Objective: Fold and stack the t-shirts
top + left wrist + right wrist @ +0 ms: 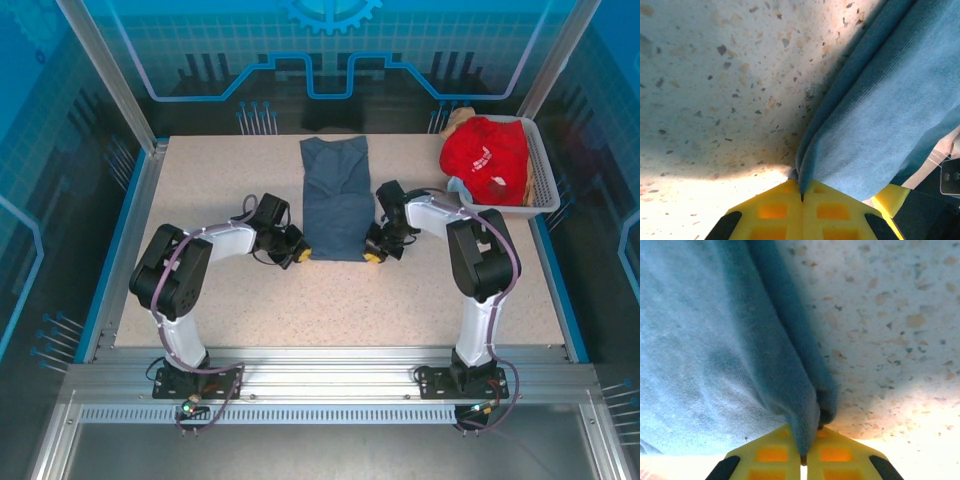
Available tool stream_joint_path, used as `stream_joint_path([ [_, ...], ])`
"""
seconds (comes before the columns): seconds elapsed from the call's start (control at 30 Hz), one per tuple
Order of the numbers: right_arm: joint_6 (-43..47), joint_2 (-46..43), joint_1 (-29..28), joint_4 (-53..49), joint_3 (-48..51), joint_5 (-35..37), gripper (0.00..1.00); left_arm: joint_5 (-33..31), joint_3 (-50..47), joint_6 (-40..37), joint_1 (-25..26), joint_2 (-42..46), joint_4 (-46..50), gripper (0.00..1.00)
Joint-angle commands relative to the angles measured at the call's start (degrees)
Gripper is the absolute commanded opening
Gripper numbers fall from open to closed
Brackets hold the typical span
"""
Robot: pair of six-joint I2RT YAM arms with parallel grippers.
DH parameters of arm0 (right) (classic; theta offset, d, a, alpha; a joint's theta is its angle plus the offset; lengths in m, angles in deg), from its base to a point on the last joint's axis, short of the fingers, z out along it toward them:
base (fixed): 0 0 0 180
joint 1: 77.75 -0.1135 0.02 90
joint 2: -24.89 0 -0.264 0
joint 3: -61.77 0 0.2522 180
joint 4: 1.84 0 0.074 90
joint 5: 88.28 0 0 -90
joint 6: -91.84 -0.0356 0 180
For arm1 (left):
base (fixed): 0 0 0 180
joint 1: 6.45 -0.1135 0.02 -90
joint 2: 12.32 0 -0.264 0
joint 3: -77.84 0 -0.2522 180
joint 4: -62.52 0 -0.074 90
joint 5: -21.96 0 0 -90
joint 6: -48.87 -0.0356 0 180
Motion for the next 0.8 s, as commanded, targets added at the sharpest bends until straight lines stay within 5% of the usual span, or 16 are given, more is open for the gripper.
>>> stream_joint_path([
  [0.0,0.5,-4.7,-1.8,0.6,2.3,2.4,0.0,-0.8,1.3,-4.0,0.3,3.7,4.5,0.0],
  [0.4,0.2,-25.4,-8.4,-7.4,15.8,0.2,0.0,5.5,-8.8,-11.4,5.5,21.0,15.6,0.0],
  [0.77,-7.3,-49.1,-14.5,-24.9,16.9,-6.4,0.0,7.6,-16.0,-0.7,13.6,51.5,25.0,0.0],
])
